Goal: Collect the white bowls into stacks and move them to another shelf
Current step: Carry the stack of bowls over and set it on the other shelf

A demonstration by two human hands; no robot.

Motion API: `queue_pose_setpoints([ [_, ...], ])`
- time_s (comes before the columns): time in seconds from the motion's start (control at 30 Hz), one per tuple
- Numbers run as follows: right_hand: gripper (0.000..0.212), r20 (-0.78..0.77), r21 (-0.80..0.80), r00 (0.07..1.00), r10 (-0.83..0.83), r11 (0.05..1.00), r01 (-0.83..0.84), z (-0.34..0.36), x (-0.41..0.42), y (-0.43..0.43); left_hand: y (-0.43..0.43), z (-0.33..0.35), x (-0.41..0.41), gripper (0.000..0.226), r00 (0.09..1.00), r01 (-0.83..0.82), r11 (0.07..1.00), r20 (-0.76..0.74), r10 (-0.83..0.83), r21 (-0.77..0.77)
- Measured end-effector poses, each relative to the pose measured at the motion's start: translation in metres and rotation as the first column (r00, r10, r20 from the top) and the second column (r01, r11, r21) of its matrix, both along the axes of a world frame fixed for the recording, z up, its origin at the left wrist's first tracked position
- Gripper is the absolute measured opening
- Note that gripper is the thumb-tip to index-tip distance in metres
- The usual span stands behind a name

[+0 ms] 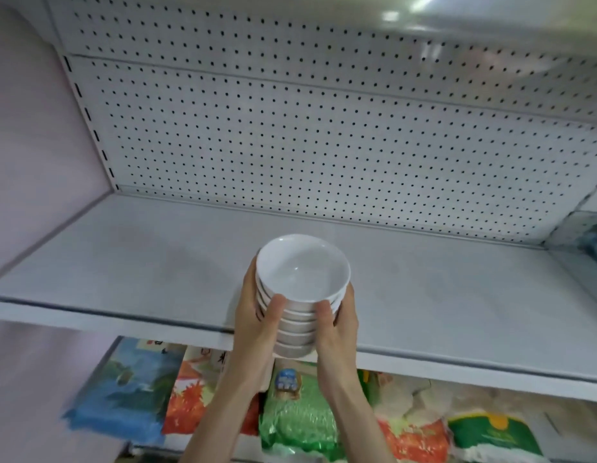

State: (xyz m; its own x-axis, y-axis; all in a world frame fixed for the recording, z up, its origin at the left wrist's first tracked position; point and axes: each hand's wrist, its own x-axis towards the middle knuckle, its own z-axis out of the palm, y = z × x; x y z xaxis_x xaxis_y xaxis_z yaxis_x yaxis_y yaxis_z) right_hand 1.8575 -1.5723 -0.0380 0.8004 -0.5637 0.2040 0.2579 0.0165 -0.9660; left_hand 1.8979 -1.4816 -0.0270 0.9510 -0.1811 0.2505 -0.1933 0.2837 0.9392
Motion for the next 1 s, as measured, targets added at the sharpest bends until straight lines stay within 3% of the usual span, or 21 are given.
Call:
queue_pose_setpoints([
  [0.2, 0.084, -0.015, -0.022, 0.999, 0.032, 0.999, -0.033, -0.015, 0.035, -0.024, -0.019, -0.025, 0.038, 0.106, 0.999, -0.041, 0.997, -0.024, 0.042, 0.060],
  [0.37, 0.101, 0.000, -0.050, 1.000, 0.028, 0.998, -0.028, -0.021, 0.052, -0.033, -0.028, -0.035, 0.057, 0.102, 0.996, -0.090, 0.991, -0.001, 0.091, 0.095],
  [0.73, 0.106, 0.024, -0.089, 0.999, 0.028, 0.996, -0.026, -0.030, 0.089, -0.045, -0.037, -0.043, 0.093, 0.097, 0.992, -0.098, 0.991, 0.083, 0.090, 0.097],
  [1.0, 0.071, 0.035, -0.112, 0.995, 0.088, 0.990, -0.084, -0.035, 0.105, -0.054, -0.044, -0.046, 0.107, 0.109, 0.992, -0.106, 0.989, 0.081, 0.098, 0.101],
])
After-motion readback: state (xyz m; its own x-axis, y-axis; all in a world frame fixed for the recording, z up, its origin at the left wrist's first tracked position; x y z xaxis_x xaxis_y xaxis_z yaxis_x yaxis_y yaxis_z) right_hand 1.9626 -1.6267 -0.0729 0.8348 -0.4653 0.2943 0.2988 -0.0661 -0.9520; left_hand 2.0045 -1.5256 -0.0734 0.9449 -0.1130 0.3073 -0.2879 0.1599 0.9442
